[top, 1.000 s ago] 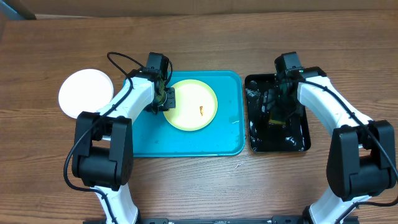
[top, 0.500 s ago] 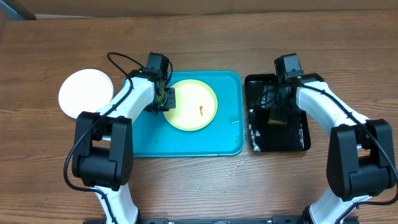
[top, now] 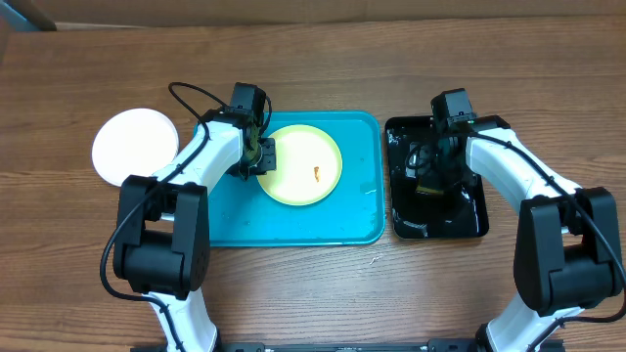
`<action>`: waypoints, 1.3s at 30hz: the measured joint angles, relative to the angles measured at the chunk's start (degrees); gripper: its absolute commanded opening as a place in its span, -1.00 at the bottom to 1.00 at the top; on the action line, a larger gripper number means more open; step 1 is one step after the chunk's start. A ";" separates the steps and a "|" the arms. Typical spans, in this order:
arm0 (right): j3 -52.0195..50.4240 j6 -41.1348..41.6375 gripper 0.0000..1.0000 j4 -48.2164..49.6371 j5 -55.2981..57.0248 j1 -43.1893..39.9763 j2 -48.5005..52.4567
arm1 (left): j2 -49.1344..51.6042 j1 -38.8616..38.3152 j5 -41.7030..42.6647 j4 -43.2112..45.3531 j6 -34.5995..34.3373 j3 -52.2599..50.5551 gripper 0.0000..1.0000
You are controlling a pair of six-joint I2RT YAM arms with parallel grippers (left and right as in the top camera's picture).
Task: Clean dirty plates on tray and stack at the side
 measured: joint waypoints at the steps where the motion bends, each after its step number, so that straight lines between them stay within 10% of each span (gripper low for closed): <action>1: 0.00 0.04 0.35 -0.63 -0.13 0.00 0.00 | 0.00 0.00 0.00 0.00 0.00 0.00 -0.74; 6: -0.20 0.04 -0.33 -0.50 -0.63 0.00 0.00 | 0.00 0.02 -0.07 -0.11 -0.17 -0.15 -0.27; 8: -0.37 -0.04 -0.93 0.15 -0.81 0.00 0.00 | 0.00 0.02 -0.24 -0.20 -0.37 -0.20 -0.24; 15: -0.33 0.02 -0.93 -0.66 -1.18 0.00 0.00 | 0.00 0.02 -0.44 2.08 -0.46 -0.46 -0.12; 22: -0.33 0.00 -0.93 -1.46 -1.25 0.00 0.00 | 0.02 0.02 -0.44 5.11 -0.90 -0.83 -0.91; 29: -0.33 -0.02 -0.93 -1.77 -1.22 0.00 0.00 | -0.24 0.02 0.24 0.37 -1.42 -0.17 -0.89; 34: -0.33 -1.29 -0.92 -1.70 -1.20 0.00 0.00 | -0.28 0.02 0.17 -3.96 -3.28 -0.39 -0.31; 39: -0.33 -2.23 -0.42 0.04 -1.22 0.00 0.00 | -0.28 0.02 -0.02 -0.37 -4.13 -0.46 -0.60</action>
